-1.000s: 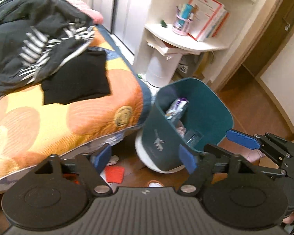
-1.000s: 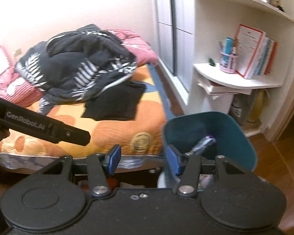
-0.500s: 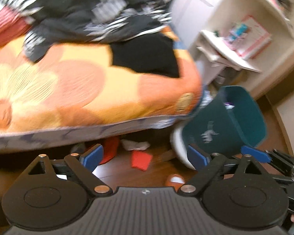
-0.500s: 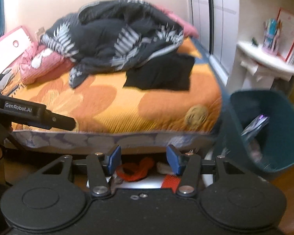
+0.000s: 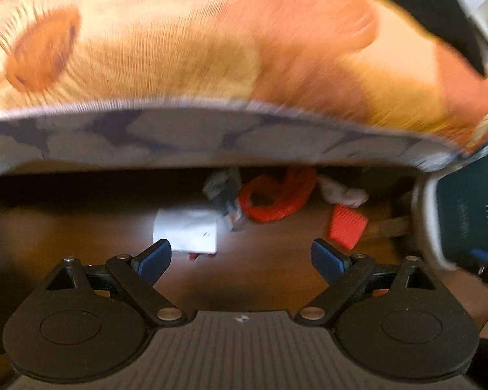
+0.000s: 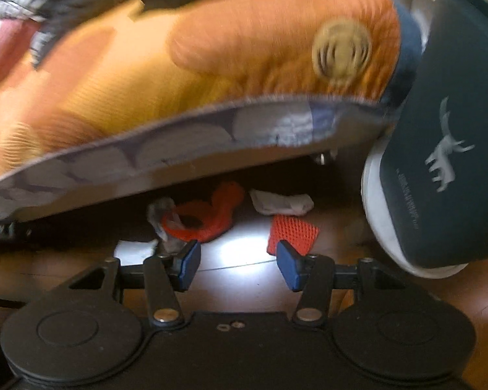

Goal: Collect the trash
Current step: 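Move both tools back down toward the trash under the bed, then grasp the white paper towel with left tool while right tool grasps orange mesh sleeve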

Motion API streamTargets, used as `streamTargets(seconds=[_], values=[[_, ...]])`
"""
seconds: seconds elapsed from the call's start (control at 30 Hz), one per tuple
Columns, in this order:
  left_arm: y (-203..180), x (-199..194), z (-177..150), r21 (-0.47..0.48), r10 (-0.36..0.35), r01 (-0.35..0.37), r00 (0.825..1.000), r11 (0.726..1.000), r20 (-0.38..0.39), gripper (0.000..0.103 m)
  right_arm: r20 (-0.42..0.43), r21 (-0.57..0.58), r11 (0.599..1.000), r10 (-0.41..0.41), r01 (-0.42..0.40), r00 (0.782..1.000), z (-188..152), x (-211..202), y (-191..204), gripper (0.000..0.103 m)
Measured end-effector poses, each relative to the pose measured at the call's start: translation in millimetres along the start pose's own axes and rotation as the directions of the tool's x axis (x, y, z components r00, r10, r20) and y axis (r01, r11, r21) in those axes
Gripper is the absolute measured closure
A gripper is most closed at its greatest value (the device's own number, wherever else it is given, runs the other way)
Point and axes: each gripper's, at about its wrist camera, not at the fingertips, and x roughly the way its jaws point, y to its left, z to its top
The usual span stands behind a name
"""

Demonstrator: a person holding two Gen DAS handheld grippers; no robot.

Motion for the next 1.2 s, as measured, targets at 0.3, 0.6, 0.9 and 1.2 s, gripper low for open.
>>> streamTargets(seconds=[0.3, 0.6, 0.9, 1.2], values=[[28, 88, 26, 0.214, 0.054, -0.027, 0.991, 0.976, -0.121, 0.010, -0.142, 0.142, 0.988, -0.039, 0.059, 0.989, 10, 107, -24, 0.051], [55, 164, 23, 0.424, 0.097, -0.007, 0.977, 0.906, -0.191, 0.010, -0.202, 0.304, 0.945, -0.061, 0.122, 0.978, 7, 194, -56, 0.051], [61, 224, -9, 0.719, 0.175, 0.000, 0.970, 0.695, -0.169, 0.010, -0.251, 0.355, 0.902, -0.160, 0.244, 0.955, -2, 263, -78, 0.051], [65, 273, -35, 0.886, 0.222, 0.013, 0.966, 0.464, -0.130, 0.010, -0.294, 0.315, 0.906, -0.189, 0.282, 0.937, -9, 300, -85, 0.051]])
